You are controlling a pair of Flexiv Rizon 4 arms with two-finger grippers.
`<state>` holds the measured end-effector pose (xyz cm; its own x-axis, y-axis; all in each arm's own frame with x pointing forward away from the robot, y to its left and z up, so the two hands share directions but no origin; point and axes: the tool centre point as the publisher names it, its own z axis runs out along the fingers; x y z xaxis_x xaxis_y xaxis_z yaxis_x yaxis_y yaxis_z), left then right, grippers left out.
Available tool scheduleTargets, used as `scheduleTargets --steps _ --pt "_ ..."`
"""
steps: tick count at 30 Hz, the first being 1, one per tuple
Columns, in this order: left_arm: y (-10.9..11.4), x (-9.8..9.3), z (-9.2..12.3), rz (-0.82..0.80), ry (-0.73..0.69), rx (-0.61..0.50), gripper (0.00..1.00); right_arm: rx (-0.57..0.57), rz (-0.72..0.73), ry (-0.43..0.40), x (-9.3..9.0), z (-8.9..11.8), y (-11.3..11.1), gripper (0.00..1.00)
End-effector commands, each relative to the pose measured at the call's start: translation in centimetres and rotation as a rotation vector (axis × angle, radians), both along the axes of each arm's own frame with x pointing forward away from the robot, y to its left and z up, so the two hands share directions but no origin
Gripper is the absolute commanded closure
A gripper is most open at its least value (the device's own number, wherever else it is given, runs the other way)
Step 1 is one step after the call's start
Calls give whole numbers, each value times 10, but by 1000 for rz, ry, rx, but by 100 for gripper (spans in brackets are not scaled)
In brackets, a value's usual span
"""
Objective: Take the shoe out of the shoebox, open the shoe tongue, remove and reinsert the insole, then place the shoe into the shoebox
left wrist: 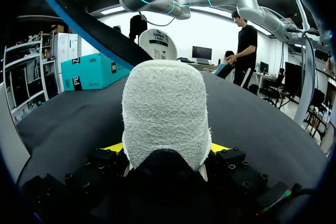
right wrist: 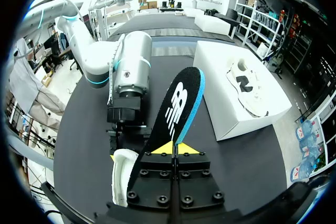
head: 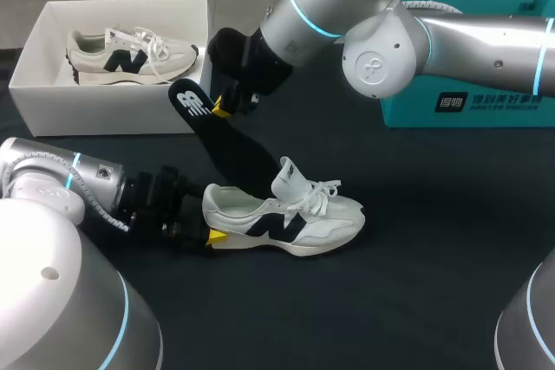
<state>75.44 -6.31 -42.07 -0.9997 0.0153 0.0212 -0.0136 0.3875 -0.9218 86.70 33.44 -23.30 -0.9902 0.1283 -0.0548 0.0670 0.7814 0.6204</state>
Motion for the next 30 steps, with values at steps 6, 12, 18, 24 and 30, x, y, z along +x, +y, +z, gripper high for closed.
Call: scheduleTargets --steps 6,12,18,24,30 --pt "1 -1 -3 1 0 3 100 222 -76 -29 0 44 -14 100" --pt "1 -1 -3 1 0 3 100 330 -94 -14 3 71 -16 100" --pt "1 -1 -3 1 0 3 100 504 -80 -7 2 95 -22 100" --pt "1 -1 -3 1 0 3 100 531 -67 -43 2 104 -22 100" --pt "1 -1 -3 1 0 3 100 531 -67 -43 2 104 -22 100"
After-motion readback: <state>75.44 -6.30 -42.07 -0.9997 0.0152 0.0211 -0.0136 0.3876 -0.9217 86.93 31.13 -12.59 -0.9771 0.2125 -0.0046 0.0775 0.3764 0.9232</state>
